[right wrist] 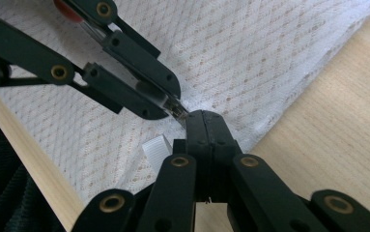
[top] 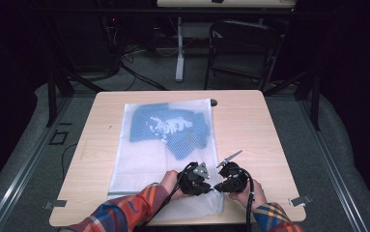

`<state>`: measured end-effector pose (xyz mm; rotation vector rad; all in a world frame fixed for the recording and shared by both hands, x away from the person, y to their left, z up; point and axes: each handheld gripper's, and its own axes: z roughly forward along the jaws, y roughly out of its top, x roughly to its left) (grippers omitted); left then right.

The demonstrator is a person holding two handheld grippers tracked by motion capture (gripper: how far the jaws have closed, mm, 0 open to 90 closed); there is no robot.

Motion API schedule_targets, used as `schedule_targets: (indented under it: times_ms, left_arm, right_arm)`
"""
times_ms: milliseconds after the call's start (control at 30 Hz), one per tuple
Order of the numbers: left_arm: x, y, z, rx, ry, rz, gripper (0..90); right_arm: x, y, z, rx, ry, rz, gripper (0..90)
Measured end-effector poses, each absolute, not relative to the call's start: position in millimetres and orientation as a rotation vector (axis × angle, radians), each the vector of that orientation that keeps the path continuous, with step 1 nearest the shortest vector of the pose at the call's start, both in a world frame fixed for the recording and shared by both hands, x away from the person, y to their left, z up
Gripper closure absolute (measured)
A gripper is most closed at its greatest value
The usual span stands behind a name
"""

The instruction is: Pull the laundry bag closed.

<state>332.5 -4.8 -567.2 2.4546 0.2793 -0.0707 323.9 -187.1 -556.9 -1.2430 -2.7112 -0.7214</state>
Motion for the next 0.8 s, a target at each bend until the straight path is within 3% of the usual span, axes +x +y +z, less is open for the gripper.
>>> schedule_targets:
  times_ms: [800]
  left_arm:
    - [337.5, 9.9, -567.5, 2.476, 0.307, -0.116, 83.0]
  right_arm:
    - [327.7, -187.5, -555.5, -1.26, -2.668, -0.701, 90.0]
